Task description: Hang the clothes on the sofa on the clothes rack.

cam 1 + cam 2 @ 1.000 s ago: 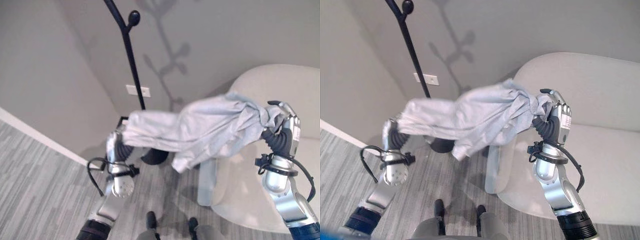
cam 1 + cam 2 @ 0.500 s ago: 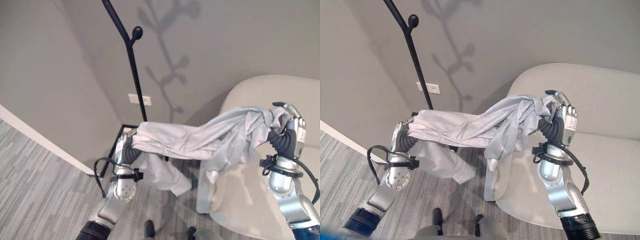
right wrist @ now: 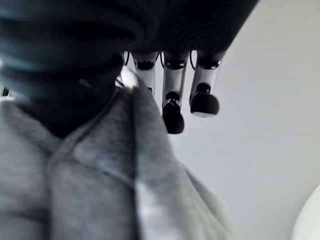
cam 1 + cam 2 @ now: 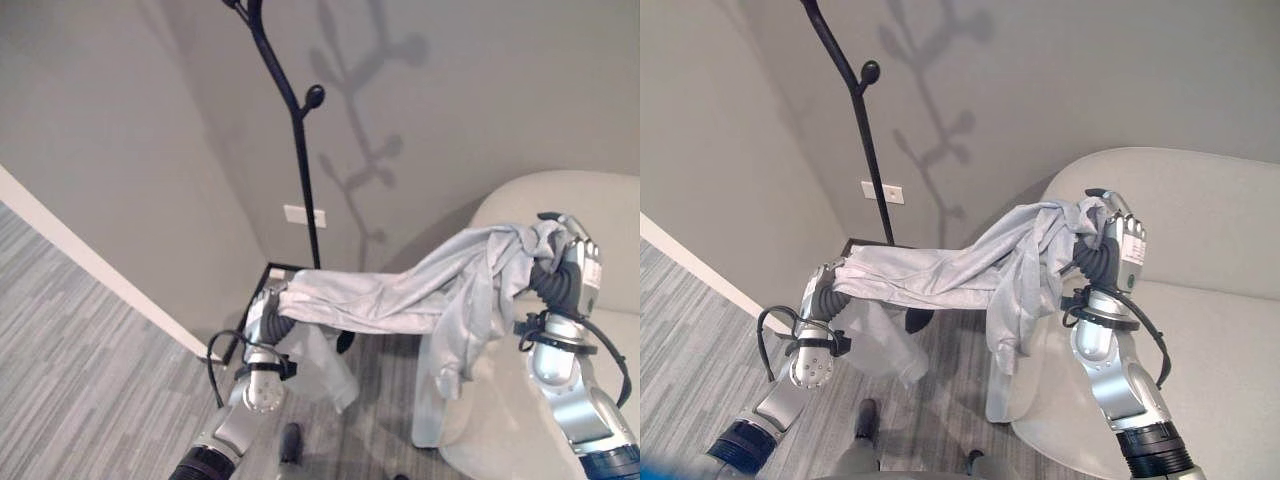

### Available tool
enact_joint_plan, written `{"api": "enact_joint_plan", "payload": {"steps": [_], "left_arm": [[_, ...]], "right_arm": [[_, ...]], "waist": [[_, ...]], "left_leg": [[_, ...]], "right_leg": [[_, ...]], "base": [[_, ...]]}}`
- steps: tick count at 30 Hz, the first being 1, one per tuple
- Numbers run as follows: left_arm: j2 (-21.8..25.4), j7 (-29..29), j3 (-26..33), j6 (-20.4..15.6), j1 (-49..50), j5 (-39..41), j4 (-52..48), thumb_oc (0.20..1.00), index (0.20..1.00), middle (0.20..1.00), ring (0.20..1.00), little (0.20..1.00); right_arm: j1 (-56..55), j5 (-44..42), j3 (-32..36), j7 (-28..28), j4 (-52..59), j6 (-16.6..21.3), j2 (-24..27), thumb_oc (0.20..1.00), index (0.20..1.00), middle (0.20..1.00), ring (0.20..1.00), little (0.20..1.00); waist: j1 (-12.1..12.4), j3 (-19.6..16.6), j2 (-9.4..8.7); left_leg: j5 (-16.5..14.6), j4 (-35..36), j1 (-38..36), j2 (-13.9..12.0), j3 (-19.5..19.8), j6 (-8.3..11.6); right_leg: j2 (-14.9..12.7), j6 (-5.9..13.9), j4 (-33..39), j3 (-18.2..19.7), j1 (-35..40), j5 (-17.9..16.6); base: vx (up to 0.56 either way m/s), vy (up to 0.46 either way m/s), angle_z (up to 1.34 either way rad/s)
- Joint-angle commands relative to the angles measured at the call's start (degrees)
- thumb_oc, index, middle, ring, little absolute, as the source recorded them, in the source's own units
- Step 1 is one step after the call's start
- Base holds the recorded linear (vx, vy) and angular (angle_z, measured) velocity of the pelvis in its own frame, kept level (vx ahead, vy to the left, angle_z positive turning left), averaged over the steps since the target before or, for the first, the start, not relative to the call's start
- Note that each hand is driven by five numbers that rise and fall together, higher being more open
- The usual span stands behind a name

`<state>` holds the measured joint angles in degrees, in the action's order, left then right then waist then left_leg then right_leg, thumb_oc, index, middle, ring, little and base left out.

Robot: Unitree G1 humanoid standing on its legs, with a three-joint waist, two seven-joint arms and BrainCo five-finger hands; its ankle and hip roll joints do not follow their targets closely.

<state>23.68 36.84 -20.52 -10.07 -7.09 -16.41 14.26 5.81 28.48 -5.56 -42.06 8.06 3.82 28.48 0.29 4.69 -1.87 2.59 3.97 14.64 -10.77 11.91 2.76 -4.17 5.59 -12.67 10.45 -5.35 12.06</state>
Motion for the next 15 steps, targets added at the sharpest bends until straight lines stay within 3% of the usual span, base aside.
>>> {"api": "enact_joint_plan", "payload": {"steps": [1,7,12,15], "left_arm": [[1.5,3.6,4.3,-2.3,-4.4,-2.2,-5.9,0.200,0.200,0.200,0.200,0.200],[7.7,6.3,7.8,-1.5,-10.0,-4.8,-11.1,0.200,0.200,0.200,0.200,0.200],[9.0,5.8,7.9,-1.2,-12.9,-5.7,-12.9,0.200,0.200,0.200,0.200,0.200],[10.4,4.1,8.1,-0.8,-14.2,-6.8,-14.4,0.200,0.200,0.200,0.200,0.200]], "right_arm": [[3.7,-1.1,2.3,-1.6,4.0,0.5,1.3,0.200,0.200,0.200,0.200,0.200],[11.0,0.5,6.0,-3.7,6.1,-2.0,2.5,0.200,0.200,0.200,0.200,0.200],[14.5,1.2,7.9,-4.5,6.5,-3.6,5.1,0.200,0.200,0.200,0.200,0.200],[18.5,1.7,10.8,-5.1,6.6,-5.7,9.8,0.200,0.200,0.200,0.200,0.200]], "waist": [[-1.5,-2.1,-1.04],[-0.8,-3.4,-4.66],[-0.6,-3.1,-5.85],[-1.1,-3.6,-6.43]], "left_leg": [[1.8,-1.7,-1.2,-1.2,-4.0,5.14],[-1.8,-3.5,-2.6,1.4,-9.9,2.82],[-2.6,-4.8,-1.4,1.4,-11.4,2.34],[-2.3,-3.7,-0.7,0.8,-12.0,2.59]], "right_leg": [[-4.6,1.45,13.0,0.0,9.3,-5.0],[-9.2,4.72,15.1,2.5,4.7,-10.2],[-9.6,5.32,16.3,2.7,3.0,-11.7],[-9.2,5.57,17.6,2.7,1.9,-12.7]], "base": [[0.13,0.221,-0.72],[0.12,0.214,-0.42],[-0.01,0.001,-0.15],[-0.01,-0.056,0.01]]}}
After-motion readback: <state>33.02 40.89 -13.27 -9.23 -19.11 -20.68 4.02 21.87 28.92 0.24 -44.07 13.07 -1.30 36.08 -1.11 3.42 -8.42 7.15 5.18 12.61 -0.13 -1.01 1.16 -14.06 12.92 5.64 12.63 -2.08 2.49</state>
